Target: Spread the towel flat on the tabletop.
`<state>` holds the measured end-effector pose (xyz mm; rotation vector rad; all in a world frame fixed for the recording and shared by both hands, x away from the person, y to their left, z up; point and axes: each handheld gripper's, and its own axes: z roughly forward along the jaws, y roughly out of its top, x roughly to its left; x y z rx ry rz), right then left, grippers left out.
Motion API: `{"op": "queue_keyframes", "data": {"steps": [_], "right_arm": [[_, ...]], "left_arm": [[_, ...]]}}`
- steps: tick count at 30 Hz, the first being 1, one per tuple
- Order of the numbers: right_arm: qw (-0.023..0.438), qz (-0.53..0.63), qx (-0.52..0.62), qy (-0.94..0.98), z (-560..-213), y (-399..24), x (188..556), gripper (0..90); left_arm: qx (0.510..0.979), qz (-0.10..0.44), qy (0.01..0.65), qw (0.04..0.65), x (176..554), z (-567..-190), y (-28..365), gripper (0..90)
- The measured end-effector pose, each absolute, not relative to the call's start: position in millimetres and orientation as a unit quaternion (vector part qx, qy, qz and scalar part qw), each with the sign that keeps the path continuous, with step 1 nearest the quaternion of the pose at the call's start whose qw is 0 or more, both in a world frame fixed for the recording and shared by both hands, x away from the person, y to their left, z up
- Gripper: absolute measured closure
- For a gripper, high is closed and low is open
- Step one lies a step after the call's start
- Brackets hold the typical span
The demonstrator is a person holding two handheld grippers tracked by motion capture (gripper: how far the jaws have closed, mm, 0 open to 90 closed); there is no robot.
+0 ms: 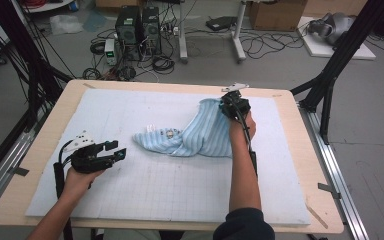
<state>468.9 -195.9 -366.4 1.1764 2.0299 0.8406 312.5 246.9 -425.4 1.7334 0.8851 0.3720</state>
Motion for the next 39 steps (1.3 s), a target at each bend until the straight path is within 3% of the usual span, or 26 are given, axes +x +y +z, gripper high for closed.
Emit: {"op": "queue_keyframes", "data": {"steps": [2,5,9,15,24,28,33,35,36,39], "right_arm": [[0.326,0.319,0.463,0.76,-366.0,-200.9,471.6,82.9],[0.311,0.328,0.474,0.756,-368.6,-203.4,470.5,67.9],[0.298,0.358,0.459,0.756,-364.4,-206.2,456.9,58.1],[0.263,0.403,0.432,0.763,-360.5,-218.0,418.2,51.9],[0.228,0.442,0.421,0.758,-389.2,-238.7,346.3,40.0],[0.224,0.443,0.419,0.76,-401.5,-246.9,326.2,38.8],[0.217,0.441,0.416,0.766,-412.4,-251.2,315.2,39.1],[0.218,0.447,0.418,0.76,-412.0,-251.7,315.6,39.0],[0.218,0.45,0.416,0.759,-412.1,-251.4,316.1,39.1],[0.214,0.443,0.414,0.766,-414.3,-249.2,316.8,39.0]], "left_arm": [[0.734,0.156,0.37,0.547,313.0,-425.7,245.8,47.4],[0.739,0.151,0.364,0.547,314.3,-426.2,242.5,47.4],[0.752,0.139,0.347,0.542,316.5,-426.7,230.5,47.0],[0.778,0.135,0.309,0.53,324.7,-426.2,194.9,42.8],[0.807,0.115,0.282,0.505,345.0,-426.1,127.8,35.4],[0.816,0.117,0.271,0.496,351.7,-423.2,106.4,34.9],[0.853,0.14,0.255,0.434,359.8,-434.0,67.8,35.4],[0.862,0.157,0.256,0.408,361.9,-440.8,60.7,41.3],[0.866,0.156,0.255,0.401,363.8,-443.2,59.8,49.0],[0.86,0.144,0.265,0.413,367.6,-439.0,64.7,81.8]]}}
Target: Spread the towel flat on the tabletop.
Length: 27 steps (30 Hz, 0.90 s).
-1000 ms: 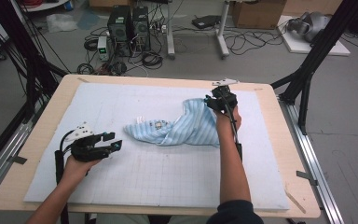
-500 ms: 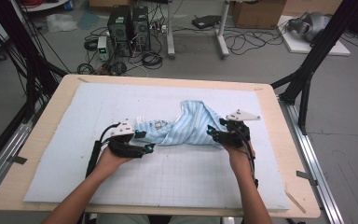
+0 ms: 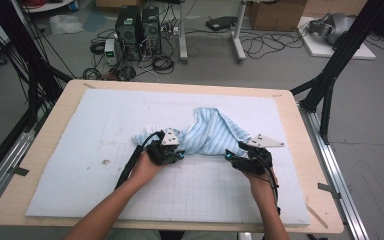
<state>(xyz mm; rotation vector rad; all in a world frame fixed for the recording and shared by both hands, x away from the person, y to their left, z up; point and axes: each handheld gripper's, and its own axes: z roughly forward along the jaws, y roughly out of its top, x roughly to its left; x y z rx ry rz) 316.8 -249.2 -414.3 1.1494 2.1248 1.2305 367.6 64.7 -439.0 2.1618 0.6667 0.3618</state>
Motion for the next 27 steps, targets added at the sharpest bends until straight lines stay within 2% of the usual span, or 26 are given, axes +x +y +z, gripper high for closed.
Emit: {"op": "queue_keyframes", "data": {"steps": [6,12,14,17,19,24,27], "right_arm": [[0.199,0.44,0.392,0.783,-419.7,-240.8,318.7,40.2],[0.163,0.445,0.316,0.822,-427.7,-205.3,317.4,40.8],[0.178,0.428,0.305,0.832,-431.8,-192.2,320.2,39.6],[0.236,0.377,0.307,0.841,-437.4,-178.0,328.9,35.2],[0.257,0.366,0.313,0.838,-438.9,-173.6,338.1,35.2],[0.257,0.36,0.334,0.833,-440.7,-162.7,367.1,35.7],[0.264,0.372,0.338,0.824,-436.8,-156.7,372.0,38.1]], "left_arm": [[0.821,0.086,0.28,0.49,371.5,-419.0,84.0,83.8],[0.794,0.064,0.287,0.533,376.9,-398.3,91.3,83.7],[0.79,0.066,0.285,0.539,378.3,-392.4,92.3,83.8],[0.789,0.067,0.285,0.541,380.6,-386.7,93.2,83.7],[0.786,0.07,0.286,0.544,381.1,-385.6,93.7,83.7],[0.783,0.084,0.295,0.542,388.6,-383.1,96.9,83.7],[0.772,0.101,0.316,0.542,398.3,-381.9,104.4,83.7]]}}
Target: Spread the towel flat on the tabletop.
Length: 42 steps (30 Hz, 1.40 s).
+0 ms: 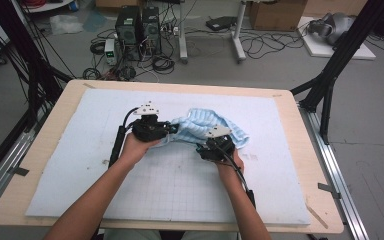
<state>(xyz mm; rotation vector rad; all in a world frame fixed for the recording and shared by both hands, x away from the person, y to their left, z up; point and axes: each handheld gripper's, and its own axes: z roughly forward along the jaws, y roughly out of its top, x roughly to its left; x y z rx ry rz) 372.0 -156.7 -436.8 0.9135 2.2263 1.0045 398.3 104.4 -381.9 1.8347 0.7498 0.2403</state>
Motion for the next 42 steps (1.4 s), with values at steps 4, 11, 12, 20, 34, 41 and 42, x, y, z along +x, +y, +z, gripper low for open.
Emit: {"op": "queue_keyframes", "data": {"steps": [4,11,12,20,34,41,42], "right_arm": [[0.236,0.395,0.317,0.829,-428.9,-156.4,364.1,47.2],[0.185,0.438,0.242,0.846,-425.9,-142.0,349.8,62.8],[0.186,0.427,0.24,0.852,-430.3,-137.8,351.6,63.2],[0.22,0.375,0.307,0.847,-450.2,-132.6,383.3,75.6],[0.166,0.395,0.239,0.871,-439.0,-148.2,353.4,79.2],[0.195,0.396,0.26,0.859,-442.9,-129.5,371.0,68.3],[0.199,0.396,0.275,0.853,-447.3,-123.3,380.7,67.7]], "left_arm": [[0.766,0.116,0.329,0.54,406.9,-381.8,110.1,83.7],[0.758,0.116,0.357,0.533,426.8,-390.2,118.8,83.7],[0.759,0.119,0.358,0.531,428.3,-390.3,119.0,83.7],[0.756,0.123,0.362,0.531,431.3,-387.1,124.0,83.6],[0.751,0.133,0.371,0.53,429.7,-381.4,141.9,83.1],[0.751,0.136,0.37,0.53,429.0,-380.6,141.7,83.1],[0.751,0.135,0.37,0.529,429.2,-380.8,141.9,83.1]]}}
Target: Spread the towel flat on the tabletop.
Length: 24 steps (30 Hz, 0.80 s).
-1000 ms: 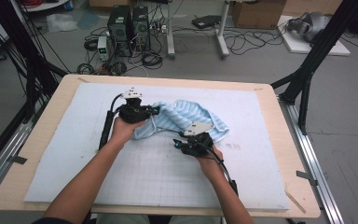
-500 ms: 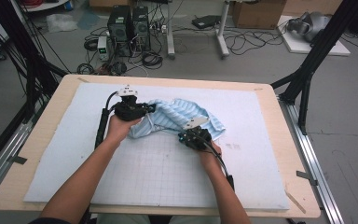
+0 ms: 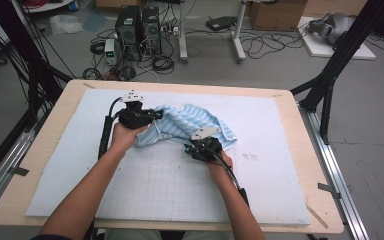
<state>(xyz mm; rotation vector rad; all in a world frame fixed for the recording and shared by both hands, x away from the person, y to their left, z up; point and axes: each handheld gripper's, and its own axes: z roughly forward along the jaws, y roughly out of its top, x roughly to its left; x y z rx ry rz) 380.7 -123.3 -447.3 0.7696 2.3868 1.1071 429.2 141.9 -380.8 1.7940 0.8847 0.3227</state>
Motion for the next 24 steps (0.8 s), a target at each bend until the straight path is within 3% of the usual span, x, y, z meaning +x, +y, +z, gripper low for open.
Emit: {"op": "queue_keyframes", "data": {"steps": [4,6,7,15,19,24], "right_arm": [[0.209,0.376,0.283,0.857,-450.9,-117.0,390.8,67.5],[0.182,0.375,0.29,0.861,-449.3,-116.6,393.3,85.3],[0.187,0.369,0.284,0.865,-448.0,-115.9,392.2,86.3],[0.122,0.368,0.246,0.888,-440.3,-129.1,370.6,87.2],[0.088,0.383,0.211,0.895,-440.3,-149.1,336.4,87.2],[0.078,0.394,0.183,0.897,-434.7,-174.2,300.0,87.3]], "left_arm": [[0.751,0.133,0.371,0.53,429.7,-381.0,143.4,83.1],[0.751,0.133,0.372,0.529,430.1,-381.1,146.0,83.1],[0.75,0.133,0.373,0.529,430.2,-381.2,147.1,83.1],[0.75,0.136,0.376,0.527,428.7,-382.0,155.6,82.7],[0.749,0.136,0.384,0.522,428.7,-386.6,159.5,82.7],[0.749,0.135,0.39,0.518,429.8,-390.8,162.0,82.7]]}}
